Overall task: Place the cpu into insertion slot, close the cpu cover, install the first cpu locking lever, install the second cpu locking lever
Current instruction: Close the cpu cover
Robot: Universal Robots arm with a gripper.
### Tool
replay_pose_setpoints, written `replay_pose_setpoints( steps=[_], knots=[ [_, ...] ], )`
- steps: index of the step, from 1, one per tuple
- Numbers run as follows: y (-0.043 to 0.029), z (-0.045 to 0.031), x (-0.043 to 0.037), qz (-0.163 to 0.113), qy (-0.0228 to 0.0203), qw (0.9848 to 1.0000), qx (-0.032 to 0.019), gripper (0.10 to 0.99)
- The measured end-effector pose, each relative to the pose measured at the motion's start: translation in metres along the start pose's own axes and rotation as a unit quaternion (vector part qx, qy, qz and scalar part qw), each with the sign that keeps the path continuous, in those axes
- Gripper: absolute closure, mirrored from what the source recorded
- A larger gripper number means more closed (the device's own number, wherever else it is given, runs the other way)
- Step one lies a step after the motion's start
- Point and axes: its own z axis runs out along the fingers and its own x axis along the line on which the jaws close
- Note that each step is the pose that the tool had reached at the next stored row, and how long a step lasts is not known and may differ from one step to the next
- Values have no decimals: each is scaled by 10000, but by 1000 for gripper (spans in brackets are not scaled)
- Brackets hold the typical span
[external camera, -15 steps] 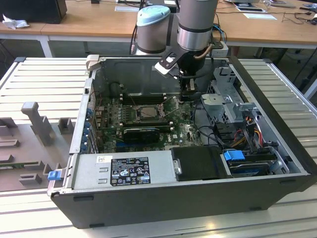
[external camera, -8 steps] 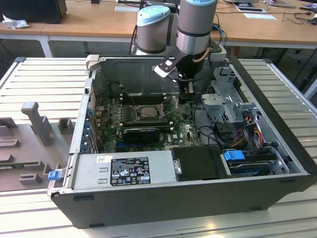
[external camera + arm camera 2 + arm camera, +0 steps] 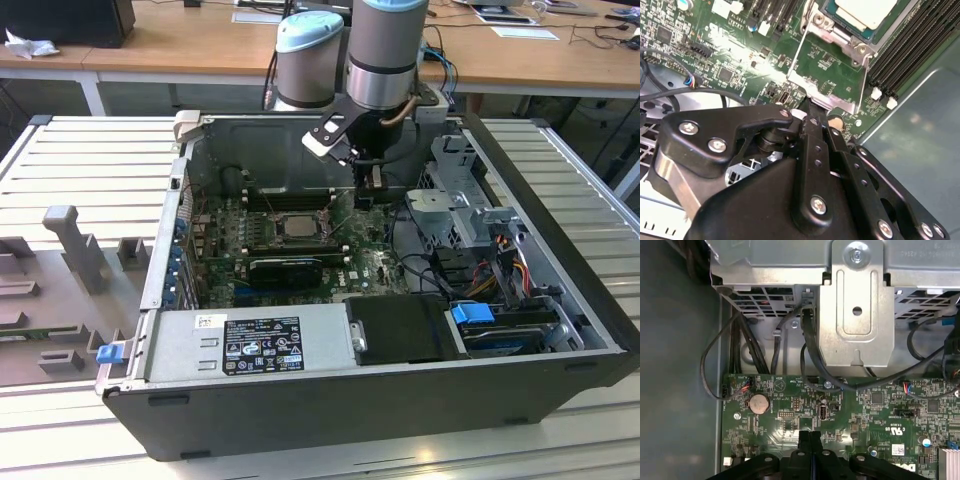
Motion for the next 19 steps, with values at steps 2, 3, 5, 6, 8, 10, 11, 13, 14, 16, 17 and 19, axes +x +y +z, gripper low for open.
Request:
replay_pose_setpoints(
  steps=[2,3,5,6,8,10,11,13,14,16,17,19],
  knots=[
    [-8,0,0,0,0,10000,0,980],
    [-15,-1,1,0,0,10000,0,980],
    [-45,-2,1,-1,0,10000,0,980],
    [-55,-3,1,-1,0,10000,0,980],
    [-80,-4,1,0,0,10000,0,980],
    [-99,-5,1,0,0,10000,0,980],
    [-106,-5,1,0,0,10000,0,980],
    [-124,-6,1,0,0,10000,0,980],
    [-134,-6,2,0,0,10000,0,980],
    [-148,-7,2,0,0,10000,0,980],
    [-154,-7,2,-1,0,10000,0,980],
    [-173,-8,2,0,0,10000,0,980]
  ],
)
